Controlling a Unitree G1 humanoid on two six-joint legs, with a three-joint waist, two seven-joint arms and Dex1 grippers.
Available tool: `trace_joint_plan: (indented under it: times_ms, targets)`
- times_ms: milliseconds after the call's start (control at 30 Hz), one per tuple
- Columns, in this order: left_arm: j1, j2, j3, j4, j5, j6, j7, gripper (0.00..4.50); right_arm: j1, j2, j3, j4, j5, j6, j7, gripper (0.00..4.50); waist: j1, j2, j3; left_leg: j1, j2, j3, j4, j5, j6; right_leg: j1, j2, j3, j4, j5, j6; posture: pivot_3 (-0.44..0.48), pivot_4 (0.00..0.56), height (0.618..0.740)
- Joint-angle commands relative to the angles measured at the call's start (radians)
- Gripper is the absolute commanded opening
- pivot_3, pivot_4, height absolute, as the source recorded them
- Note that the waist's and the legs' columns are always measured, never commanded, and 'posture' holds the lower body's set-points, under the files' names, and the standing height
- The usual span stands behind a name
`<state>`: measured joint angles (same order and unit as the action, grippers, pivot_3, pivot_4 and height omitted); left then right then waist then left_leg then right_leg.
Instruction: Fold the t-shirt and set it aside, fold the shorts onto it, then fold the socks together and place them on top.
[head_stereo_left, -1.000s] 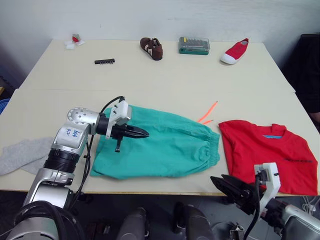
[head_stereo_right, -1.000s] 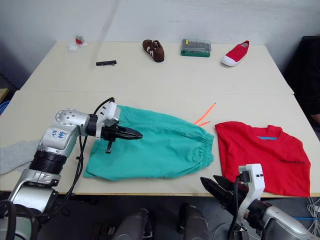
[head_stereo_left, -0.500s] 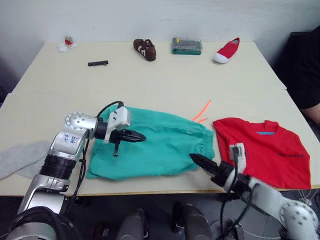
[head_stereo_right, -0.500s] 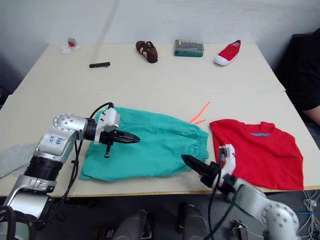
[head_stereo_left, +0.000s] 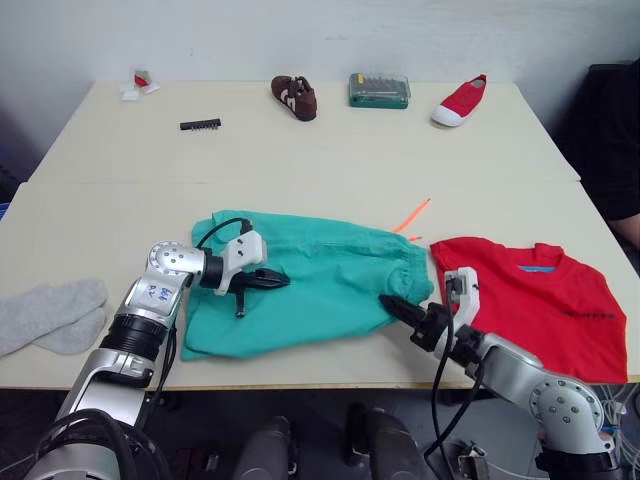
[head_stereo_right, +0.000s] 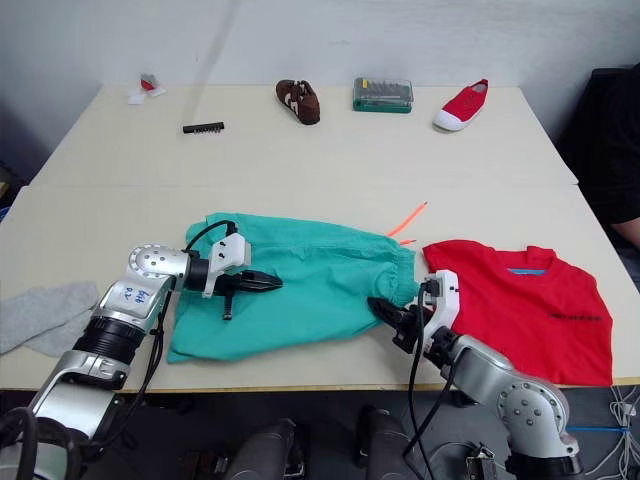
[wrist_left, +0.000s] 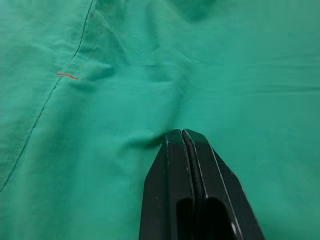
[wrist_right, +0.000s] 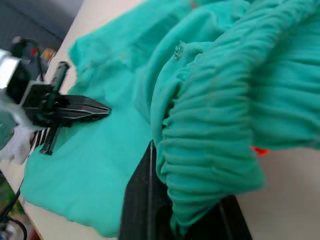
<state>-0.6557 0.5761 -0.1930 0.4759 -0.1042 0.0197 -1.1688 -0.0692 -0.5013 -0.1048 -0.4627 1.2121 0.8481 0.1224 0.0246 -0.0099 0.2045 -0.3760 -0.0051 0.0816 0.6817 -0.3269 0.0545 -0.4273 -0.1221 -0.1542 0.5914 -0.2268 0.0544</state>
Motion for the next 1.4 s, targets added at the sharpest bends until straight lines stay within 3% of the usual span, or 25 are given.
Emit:
trace_joint_plan:
  times_ms: [33,200,300,400,533,600,767,933,1133,1233,1267,1400]
  targets:
    - [0.021,-0.005,-0.009,0.034,0.038,-0.004,0.029,0.0,-0.077,-0.051,0.03,-0.088,-0.044,-0.009,0.129,0.04,0.0,0.0,0.0,0.0,0.0,0.0,0.0,0.0,0.0,0.0,0.0,0.0,0.0,0.0,0.0,0.0,0.15,0.74]
    - [0.016,-0.022,-0.007,0.051,0.042,-0.004,0.055,0.0,-0.304,-0.053,0.107,-0.037,-0.037,0.045,0.258,0.04,-0.001,0.0,0.0,0.001,0.0,0.0,0.0,0.001,0.0,0.0,0.0,0.0,0.001,0.0,0.0,0.0,0.15,0.74]
    - [0.022,-0.036,0.003,0.045,0.045,-0.002,0.092,0.0,-0.496,0.001,0.271,0.051,-0.161,0.057,0.368,0.04,-0.003,0.0,0.0,0.001,0.0,0.0,0.0,0.001,0.0,0.0,0.0,0.0,0.001,0.001,-0.001,0.0,0.15,0.74]
    - [0.036,-0.044,0.026,0.017,0.034,0.02,0.125,0.0,-0.601,0.075,0.39,0.159,-0.284,0.031,0.438,0.04,-0.001,0.0,0.0,0.0,0.0,0.0,0.0,0.001,0.0,-0.001,0.0,-0.001,0.002,0.001,-0.002,0.0,0.15,0.74]
    - [0.121,-0.015,0.114,-0.161,-0.038,0.114,0.168,0.0,-0.703,0.146,0.601,0.369,-0.561,-0.109,0.557,0.04,-0.01,0.0,0.0,-0.001,0.0,0.002,0.0,0.002,-0.002,-0.001,0.0,-0.001,0.004,0.001,-0.002,0.0,0.15,0.74]
    - [0.182,0.016,0.18,-0.297,-0.104,0.205,0.175,0.0,-0.727,0.184,0.605,0.441,-0.602,-0.135,0.59,0.04,-0.026,0.0,0.0,-0.001,0.0,0.003,0.0,0.002,-0.003,-0.001,0.0,0.0,0.004,0.001,-0.002,0.0,0.15,0.74]
    - [0.371,0.124,0.362,-0.563,-0.219,0.379,0.209,0.0,-0.755,0.24,0.567,0.49,-0.634,-0.162,0.688,1.42,-0.037,0.001,0.0,-0.01,0.0,0.002,0.0,0.002,-0.005,-0.009,0.001,-0.002,0.002,0.001,-0.002,0.0,0.15,0.74]
    - [0.529,0.221,0.587,-0.676,-0.322,0.5,0.227,0.0,-0.755,0.279,0.537,0.466,-0.608,-0.193,0.829,3.08,-0.051,0.001,0.001,-0.013,0.0,0.003,0.0,0.002,-0.007,-0.013,0.003,-0.002,0.001,0.001,-0.002,0.0,0.15,0.74]
    - [0.444,0.336,0.76,-0.699,-0.542,0.719,0.219,0.0,-0.78,0.283,0.458,0.492,-0.622,-0.205,0.887,3.08,-0.043,0.001,0.001,-0.013,0.0,0.001,0.0,0.002,-0.009,-0.013,0.002,-0.001,0.003,0.001,-0.002,0.0,0.15,0.74]
    - [0.333,0.353,0.77,-0.719,-0.685,0.829,0.225,0.0,-0.783,0.269,0.413,0.509,-0.639,-0.211,0.88,2.51,-0.037,0.001,0.001,-0.013,0.0,0.0,0.0,0.002,-0.013,-0.013,0.002,-0.001,0.004,0.001,-0.002,0.0,0.15,0.74]
    - [0.303,0.351,0.76,-0.729,-0.715,0.847,0.231,0.0,-0.782,0.265,0.405,0.511,-0.647,-0.214,0.878,2.12,-0.035,0.001,0.001,-0.012,0.0,0.0,0.0,0.002,-0.014,-0.013,0.002,-0.001,0.005,0.001,-0.002,0.0,0.15,0.74]
    - [0.308,0.343,0.629,-0.775,-0.677,0.8,0.201,0.0,-0.779,0.272,0.394,0.542,-0.718,-0.251,0.831,0.75,-0.044,0.001,0.001,-0.012,0.0,0.002,0.0,0.003,-0.014,-0.014,0.003,0.0,0.005,0.001,-0.003,0.0,0.15,0.74]
